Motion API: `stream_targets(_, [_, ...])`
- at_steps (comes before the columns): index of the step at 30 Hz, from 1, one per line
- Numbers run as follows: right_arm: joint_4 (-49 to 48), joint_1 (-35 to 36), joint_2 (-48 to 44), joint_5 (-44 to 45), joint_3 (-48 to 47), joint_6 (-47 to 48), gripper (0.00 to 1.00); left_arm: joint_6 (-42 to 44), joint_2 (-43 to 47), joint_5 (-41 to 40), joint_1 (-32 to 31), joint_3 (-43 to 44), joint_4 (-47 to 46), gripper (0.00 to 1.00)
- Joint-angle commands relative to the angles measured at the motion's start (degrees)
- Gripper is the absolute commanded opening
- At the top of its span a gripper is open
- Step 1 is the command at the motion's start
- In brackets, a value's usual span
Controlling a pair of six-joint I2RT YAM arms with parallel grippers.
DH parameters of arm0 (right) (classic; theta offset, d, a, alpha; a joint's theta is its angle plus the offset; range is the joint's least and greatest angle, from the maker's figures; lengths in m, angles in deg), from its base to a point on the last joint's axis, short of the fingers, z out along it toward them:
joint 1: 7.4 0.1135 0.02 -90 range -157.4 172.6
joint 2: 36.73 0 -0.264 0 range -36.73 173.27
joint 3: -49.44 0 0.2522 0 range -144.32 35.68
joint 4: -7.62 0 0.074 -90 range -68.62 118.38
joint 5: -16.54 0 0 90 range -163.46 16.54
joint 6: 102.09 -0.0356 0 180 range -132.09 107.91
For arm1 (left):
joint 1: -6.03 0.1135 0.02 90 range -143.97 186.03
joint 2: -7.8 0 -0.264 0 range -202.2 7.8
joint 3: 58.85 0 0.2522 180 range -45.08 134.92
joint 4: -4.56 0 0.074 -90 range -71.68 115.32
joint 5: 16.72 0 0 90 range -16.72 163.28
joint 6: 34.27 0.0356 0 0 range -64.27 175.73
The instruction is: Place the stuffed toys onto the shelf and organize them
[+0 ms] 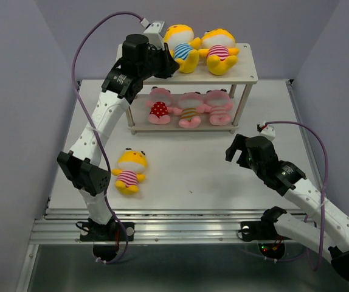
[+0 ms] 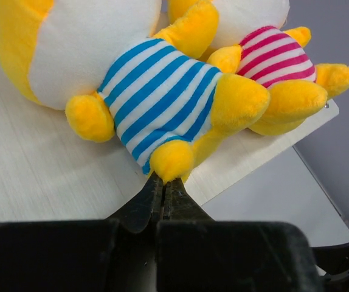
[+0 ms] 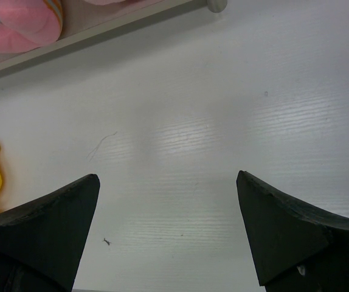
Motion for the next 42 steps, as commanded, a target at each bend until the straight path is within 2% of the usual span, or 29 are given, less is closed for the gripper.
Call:
stream_targets(1, [-2.32, 0.13, -0.17, 0.62, -0.48, -0.44, 1.00, 7.20, 2.55, 5.35, -0.15, 2.60, -0.57, 0.00])
stream_targets(14, [-2.50, 0.13, -0.70, 0.01, -0.48, -0.44, 1.00, 16.86, 3.95, 14.50, 2.31, 3.74, 3.74, 0.00])
stream_targets(25, [-3.02, 0.13, -0.18, -0.43, -0.39, -0.52, 1.00, 23.46, 4.66, 16.43, 4.07, 3.83, 5.59, 0.00])
stream_targets(34, [-3.20, 0.13, -0.09, -0.87, -0.22, -0.52, 1.00, 23.82, 3.95, 16.53, 4.51, 4.53, 5.94, 0.00])
stream_targets(37, [-3.38, 0.13, 0.00, -1.13, -0.13, -0.61, 1.00, 23.38, 4.13, 16.08, 4.51, 5.06, 5.76, 0.13])
stream_targets(38, [-3.38, 0.13, -0.09, -1.05, -0.13, -0.70, 1.00, 23.38, 4.13, 16.08, 4.51, 5.15, 5.68, 0.19])
stream_targets(39, [-3.46, 0.13, -0.09, -1.22, -0.04, -0.79, 1.00, 22.94, 4.39, 15.91, 4.51, 5.24, 5.50, 0.30])
stream_targets(42, [-3.38, 0.13, -0.18, -1.40, 0.05, -0.87, 1.00, 22.33, 5.01, 15.29, 4.51, 5.24, 4.62, 0.42])
